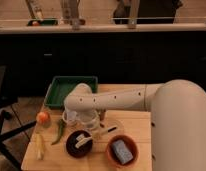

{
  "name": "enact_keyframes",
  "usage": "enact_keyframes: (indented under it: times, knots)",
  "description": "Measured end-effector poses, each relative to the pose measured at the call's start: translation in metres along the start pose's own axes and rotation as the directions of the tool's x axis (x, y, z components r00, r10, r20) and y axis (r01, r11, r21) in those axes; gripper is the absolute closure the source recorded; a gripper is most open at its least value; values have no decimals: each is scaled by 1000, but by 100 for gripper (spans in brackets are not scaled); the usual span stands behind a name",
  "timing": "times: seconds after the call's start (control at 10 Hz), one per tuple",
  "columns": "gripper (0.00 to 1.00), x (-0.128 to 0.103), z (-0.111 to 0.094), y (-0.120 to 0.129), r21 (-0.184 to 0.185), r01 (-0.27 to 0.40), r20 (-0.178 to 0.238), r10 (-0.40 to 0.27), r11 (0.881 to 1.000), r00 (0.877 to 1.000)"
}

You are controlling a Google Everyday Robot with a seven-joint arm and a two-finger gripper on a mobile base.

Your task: Wipe purple bowl with brush

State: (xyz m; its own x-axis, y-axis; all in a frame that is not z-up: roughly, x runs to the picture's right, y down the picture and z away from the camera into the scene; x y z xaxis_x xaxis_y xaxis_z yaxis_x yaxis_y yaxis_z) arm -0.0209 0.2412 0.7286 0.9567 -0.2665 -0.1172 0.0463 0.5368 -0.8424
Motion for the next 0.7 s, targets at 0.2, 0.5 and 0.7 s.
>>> enact_keyframes:
  times: [0.2,0.5,0.7]
  knots:
    - [99,-18,-5,-1,10,38,-2,-38,999,999]
    - [99,-28,-10,5,19,72,-6,-72,997,997]
    - [99,-23,-5,11,6,68,-13,-68,998,998]
